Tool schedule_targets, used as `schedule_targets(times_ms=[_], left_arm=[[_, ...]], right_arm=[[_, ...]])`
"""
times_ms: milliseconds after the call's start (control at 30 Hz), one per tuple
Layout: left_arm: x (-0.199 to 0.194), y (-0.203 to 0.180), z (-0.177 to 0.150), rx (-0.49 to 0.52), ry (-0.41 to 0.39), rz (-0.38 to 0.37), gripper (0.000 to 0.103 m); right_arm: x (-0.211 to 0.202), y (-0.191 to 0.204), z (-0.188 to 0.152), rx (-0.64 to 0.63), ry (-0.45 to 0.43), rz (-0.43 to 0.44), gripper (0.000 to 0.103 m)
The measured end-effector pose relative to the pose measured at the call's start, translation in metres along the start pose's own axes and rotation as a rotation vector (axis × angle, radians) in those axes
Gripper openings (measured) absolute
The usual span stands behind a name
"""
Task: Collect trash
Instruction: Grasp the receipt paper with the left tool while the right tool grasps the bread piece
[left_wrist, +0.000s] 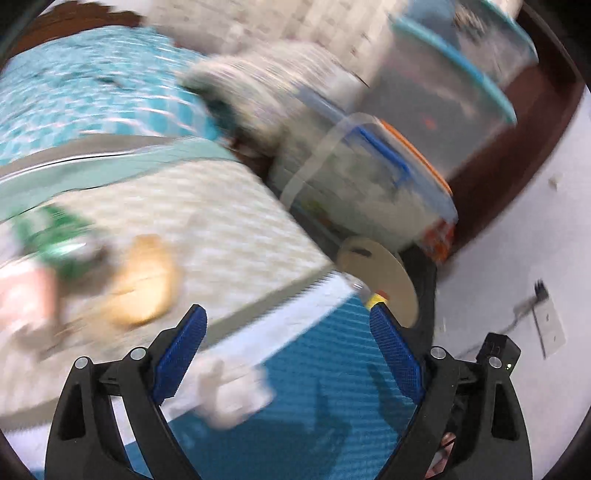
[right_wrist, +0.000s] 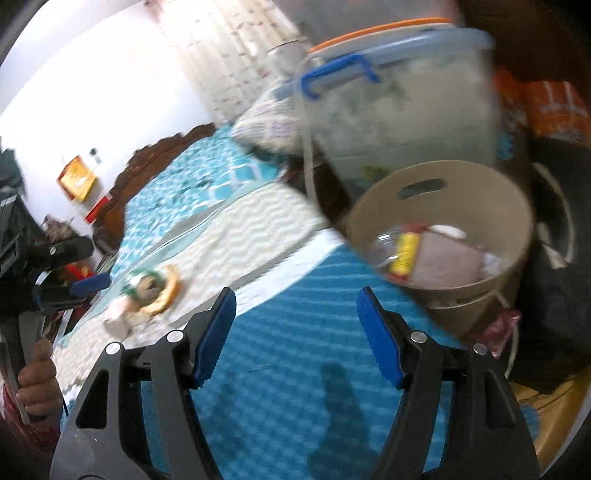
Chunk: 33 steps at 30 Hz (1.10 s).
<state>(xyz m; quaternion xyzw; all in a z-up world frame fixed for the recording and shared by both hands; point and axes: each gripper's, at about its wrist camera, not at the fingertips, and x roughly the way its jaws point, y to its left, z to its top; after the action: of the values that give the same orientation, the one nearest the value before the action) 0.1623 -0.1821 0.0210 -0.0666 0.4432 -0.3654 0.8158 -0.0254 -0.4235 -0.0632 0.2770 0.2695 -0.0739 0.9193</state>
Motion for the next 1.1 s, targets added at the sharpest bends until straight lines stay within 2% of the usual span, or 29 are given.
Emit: schedule_targets(times_ms=[100,233,300,400,467,567,633,700,833,1000,1100], left_arm=[[-0.054,0.050,-0.015,-0.108,-0.098,0.134,0.086],[-0.103,0.121,-0.034,-0.288,-0.167,0.284,0.085],[-0.119,0.149,-0.044,-0.359,-0.180,0.326,0.085],[-0.128,0.172,-0.056,-0.413,-0.177,0.333,0.085],[-0.124,0.177,-0.061,-0.418,-0.157,0.311,0.082],[-0.107,0.168,-0.064,-0.378,-0.116,0.272,0.071],[-0.086,0.155,-0.063,-0.332,-0.062,0.232,0.060],[-0.062,0.144,-0.059,-0.291,-0.014,0.189,0.060],[-0.014,0.126,-0.048,-0.229,0.057,0.182,0.063],[0.028,0.130,-0.037,-0.294,0.093,0.214,0.065],[0.035,0.130,-0.033,-0.303,0.074,0.236,0.066]], right_arm=[[0.007,0.024,-0.007,-0.038,0.029,0.038,0.070],[0.019,0.059,-0.019,-0.099,0.085,0.088,0.069],[0.026,0.079,-0.023,-0.137,0.114,0.121,0.068],[0.033,0.103,-0.024,-0.169,0.145,0.173,0.061],[0.041,0.115,-0.024,-0.178,0.173,0.211,0.057],[0.053,0.126,-0.024,-0.177,0.199,0.230,0.048],[0.060,0.129,-0.024,-0.171,0.210,0.228,0.047],[0.067,0.133,-0.021,-0.169,0.225,0.226,0.047],[0.089,0.137,-0.001,-0.191,0.273,0.249,0.049],[0.154,0.132,0.038,-0.139,0.409,0.306,0.049],[0.189,0.132,0.046,-0.117,0.467,0.326,0.049]])
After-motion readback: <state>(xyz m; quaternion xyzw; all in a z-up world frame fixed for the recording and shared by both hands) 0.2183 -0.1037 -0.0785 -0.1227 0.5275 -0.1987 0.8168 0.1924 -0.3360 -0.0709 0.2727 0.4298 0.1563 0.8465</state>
